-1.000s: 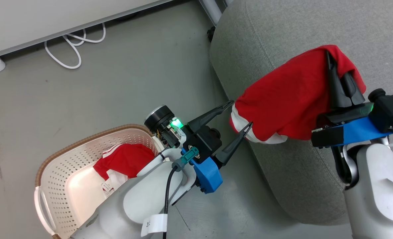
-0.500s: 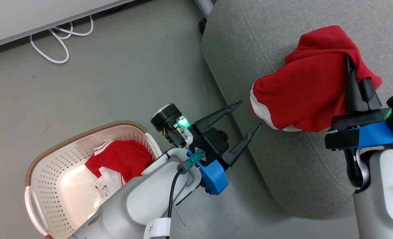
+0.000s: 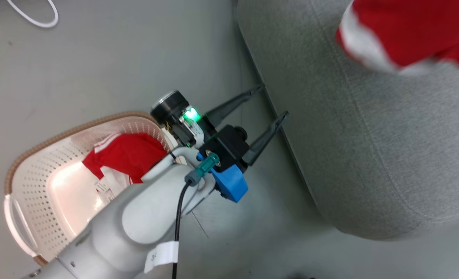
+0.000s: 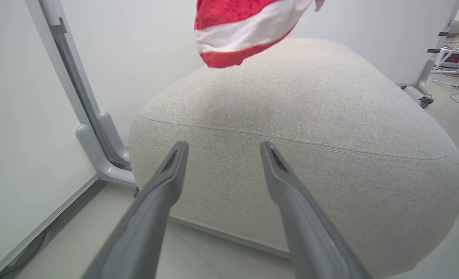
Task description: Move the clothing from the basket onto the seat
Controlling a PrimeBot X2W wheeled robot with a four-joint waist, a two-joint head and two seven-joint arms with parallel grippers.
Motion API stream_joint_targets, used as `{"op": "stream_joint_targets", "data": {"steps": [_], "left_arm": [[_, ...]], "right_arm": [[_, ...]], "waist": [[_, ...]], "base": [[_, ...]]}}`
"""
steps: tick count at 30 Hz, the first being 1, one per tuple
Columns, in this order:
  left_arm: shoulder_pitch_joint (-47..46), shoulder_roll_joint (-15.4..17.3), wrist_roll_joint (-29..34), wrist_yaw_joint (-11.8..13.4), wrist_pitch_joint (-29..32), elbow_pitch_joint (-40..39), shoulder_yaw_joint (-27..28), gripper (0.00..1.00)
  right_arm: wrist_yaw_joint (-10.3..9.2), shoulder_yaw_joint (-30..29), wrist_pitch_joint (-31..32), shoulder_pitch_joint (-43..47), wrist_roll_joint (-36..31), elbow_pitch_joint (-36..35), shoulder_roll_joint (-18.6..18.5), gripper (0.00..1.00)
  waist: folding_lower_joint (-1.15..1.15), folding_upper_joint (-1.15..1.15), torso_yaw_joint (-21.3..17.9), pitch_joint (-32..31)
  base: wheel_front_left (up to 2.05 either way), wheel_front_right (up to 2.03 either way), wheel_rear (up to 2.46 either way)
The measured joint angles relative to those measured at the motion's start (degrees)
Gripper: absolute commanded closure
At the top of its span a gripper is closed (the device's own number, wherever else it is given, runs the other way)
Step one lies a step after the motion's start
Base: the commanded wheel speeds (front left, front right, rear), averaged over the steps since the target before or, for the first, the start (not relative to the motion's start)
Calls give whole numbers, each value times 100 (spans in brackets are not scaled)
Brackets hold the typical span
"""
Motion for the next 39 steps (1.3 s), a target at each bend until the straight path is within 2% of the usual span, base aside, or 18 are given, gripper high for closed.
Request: {"op": "stream_joint_targets", "data": {"steps": [6,11,15,19,28,35,39], "left_arm": [[-328,292,143,22,145,-286,51,0],[-508,437,201,74,263,-553,88,0],[-573,533,244,104,354,-746,89,0],[-641,622,277,126,410,-914,88,0],[-640,745,275,160,511,-1078,54,0],[-641,793,259,201,519,-1102,26,0],[-641,803,231,209,520,-1088,13,0]], "right_arm": [[1,-886,0,-745,58,-88,-614,100],[0,-1332,0,-1039,73,428,-1166,100],[0,-1626,0,-1065,-7,883,-1360,100],[0,-1739,1,-1009,-148,1360,-1279,100],[0,-1862,0,-555,-285,1844,-649,100],[0,-1840,0,-343,-112,2299,-389,100],[0,-1833,0,-288,-11,2421,-361,100]], "waist": [[0,0,5,583],[0,0,27,1022],[0,0,30,1302],[0,-1,26,1531],[0,0,24,1720],[0,0,52,1734],[0,0,37,1678]], "base": [[0,0,0],[0,0,0],[0,0,0],[0,0,0],[0,0,0],[0,0,0],[0,0,0]]}}
